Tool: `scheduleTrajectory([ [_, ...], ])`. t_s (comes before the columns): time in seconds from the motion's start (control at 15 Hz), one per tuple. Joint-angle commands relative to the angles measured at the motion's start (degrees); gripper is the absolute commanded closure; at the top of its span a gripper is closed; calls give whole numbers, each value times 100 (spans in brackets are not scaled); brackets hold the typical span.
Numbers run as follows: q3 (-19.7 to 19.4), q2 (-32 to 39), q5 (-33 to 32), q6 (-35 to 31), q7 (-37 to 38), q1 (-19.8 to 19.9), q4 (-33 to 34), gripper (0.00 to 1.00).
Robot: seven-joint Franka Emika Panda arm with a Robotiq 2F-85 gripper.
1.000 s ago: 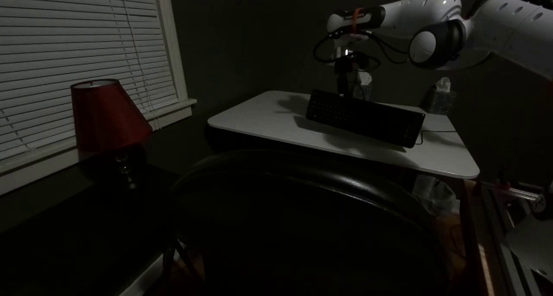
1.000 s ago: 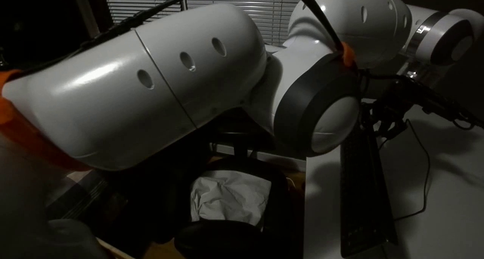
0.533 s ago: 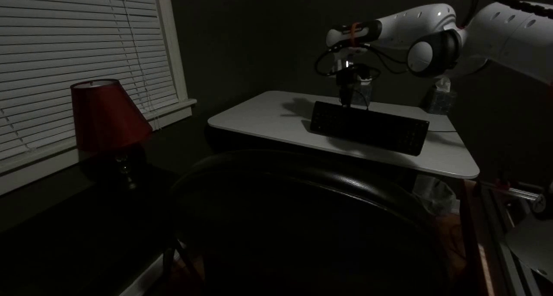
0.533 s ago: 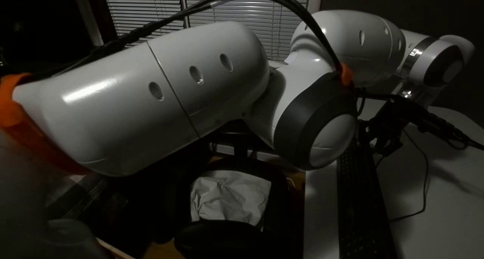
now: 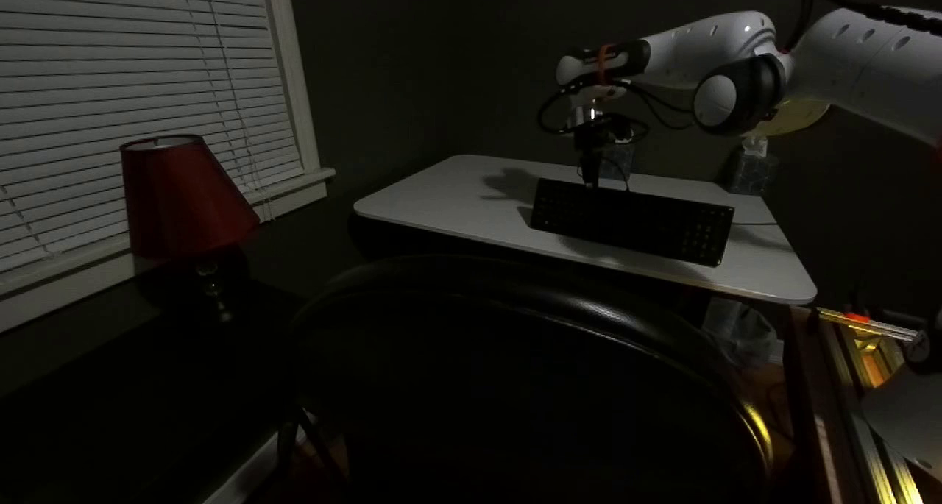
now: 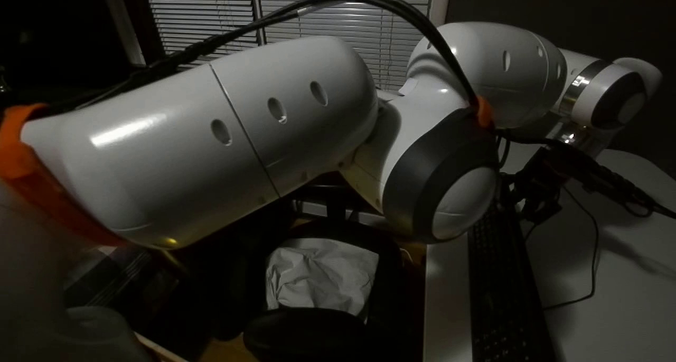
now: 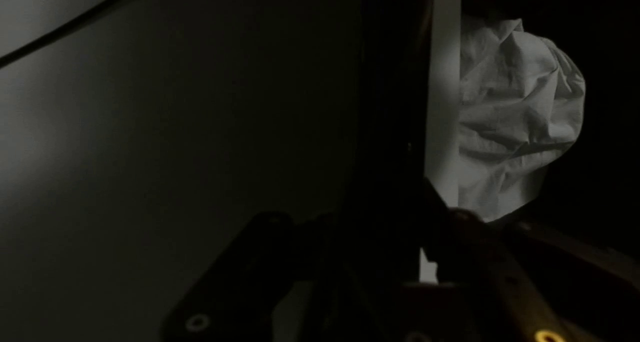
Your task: Put the keyboard on the table
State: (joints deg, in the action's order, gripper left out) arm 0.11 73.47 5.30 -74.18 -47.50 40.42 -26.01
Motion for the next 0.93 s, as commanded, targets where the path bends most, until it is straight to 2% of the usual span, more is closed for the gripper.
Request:
scheduleTrajectory([
  [0.0,14,99,-50,-47,-120,42,86,63],
  [0.07,16,104,-47,-52,-127,47,87,52],
  [0.13,15,112,-47,-58,-124,50,91,49],
  [0.27,18,127,-43,-71,-128,60,95,32],
  [0.53,25,149,-31,-133,-122,80,112,16],
  [0.67,57,156,8,-286,-129,90,151,1],
  [0.73,169,122,138,-353,-147,130,149,3],
  [0.87,446,-85,453,-702,-240,193,18,0],
])
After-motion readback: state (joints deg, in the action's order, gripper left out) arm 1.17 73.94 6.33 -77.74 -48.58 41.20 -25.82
